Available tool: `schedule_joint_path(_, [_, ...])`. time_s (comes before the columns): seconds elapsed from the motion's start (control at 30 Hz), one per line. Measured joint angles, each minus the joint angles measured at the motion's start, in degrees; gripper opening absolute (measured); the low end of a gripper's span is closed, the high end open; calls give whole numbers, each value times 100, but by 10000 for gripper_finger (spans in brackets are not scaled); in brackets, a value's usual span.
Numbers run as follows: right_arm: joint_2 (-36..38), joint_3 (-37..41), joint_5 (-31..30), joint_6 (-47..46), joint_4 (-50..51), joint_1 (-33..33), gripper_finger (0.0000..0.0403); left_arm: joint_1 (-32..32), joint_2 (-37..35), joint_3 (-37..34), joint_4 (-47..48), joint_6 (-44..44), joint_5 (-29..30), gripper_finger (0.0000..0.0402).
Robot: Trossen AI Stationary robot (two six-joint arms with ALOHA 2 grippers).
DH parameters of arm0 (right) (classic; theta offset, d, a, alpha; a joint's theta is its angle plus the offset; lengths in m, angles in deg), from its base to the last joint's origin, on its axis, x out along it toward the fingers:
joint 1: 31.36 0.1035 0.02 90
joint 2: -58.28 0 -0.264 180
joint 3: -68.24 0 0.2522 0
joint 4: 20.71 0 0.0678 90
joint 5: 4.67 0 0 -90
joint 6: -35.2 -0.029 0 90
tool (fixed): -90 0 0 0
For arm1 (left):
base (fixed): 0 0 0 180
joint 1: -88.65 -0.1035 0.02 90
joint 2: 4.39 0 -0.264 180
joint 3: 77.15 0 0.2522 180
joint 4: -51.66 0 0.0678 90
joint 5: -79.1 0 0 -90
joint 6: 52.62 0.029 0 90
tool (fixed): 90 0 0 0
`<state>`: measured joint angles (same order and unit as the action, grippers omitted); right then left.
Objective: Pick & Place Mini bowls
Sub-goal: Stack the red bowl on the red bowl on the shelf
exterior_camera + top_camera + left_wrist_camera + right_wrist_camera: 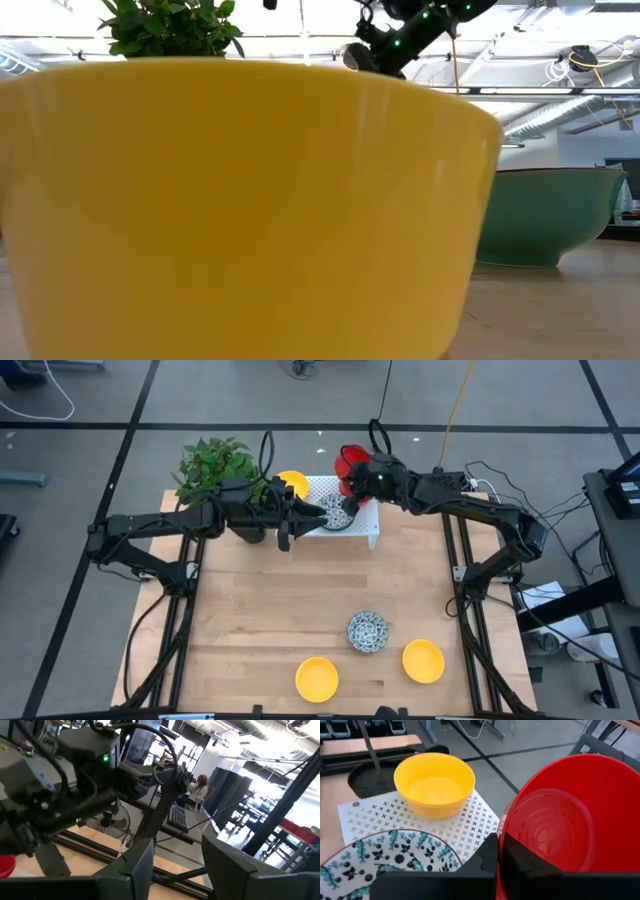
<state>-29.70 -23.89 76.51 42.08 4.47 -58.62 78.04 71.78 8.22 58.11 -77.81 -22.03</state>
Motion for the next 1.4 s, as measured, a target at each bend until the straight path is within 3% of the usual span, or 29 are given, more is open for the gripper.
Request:
schedule_joint_path(0.27, [-215, 11, -3, -14, 113, 35, 0, -24, 0, 0, 37, -80, -7, 170])
schedule_joint_path(0.5, [-125, 7, -60, -14, 60, 35, 0, -24, 0, 0, 42, -80, -403, 170])
schedule_joint_path(0.9, [-125, 4, -493, -21, 1063, 30, 0, -24, 0, 0, 302, -80, -442, 170])
schedule_joint_path(1.4, [-125, 4, -445, -23, 1118, 30, 8, -24, 0, 0, 328, -189, -442, 170])
